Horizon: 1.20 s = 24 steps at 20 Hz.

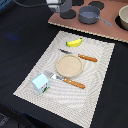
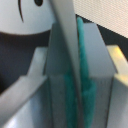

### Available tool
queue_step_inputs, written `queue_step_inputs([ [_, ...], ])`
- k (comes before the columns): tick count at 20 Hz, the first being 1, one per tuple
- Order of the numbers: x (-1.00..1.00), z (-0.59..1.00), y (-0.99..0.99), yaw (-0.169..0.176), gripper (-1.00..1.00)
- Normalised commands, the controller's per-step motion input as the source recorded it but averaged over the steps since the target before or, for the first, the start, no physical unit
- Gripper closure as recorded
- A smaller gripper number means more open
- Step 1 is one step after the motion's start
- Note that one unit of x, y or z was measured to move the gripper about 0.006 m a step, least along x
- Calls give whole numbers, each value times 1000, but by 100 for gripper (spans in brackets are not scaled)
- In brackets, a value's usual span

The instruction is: Interact with the objects in diverse but meaningful ways.

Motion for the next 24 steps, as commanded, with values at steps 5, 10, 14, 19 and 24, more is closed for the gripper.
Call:
queue_step_inputs([
  [5, 534, 0, 382, -6, 100],
  [10, 569, 0, 541, 0, 100],
  [14, 442, 0, 576, 0, 100],
  [19, 331, -19, 500, 0, 100],
  [24, 218, -159, 265, -3, 100],
])
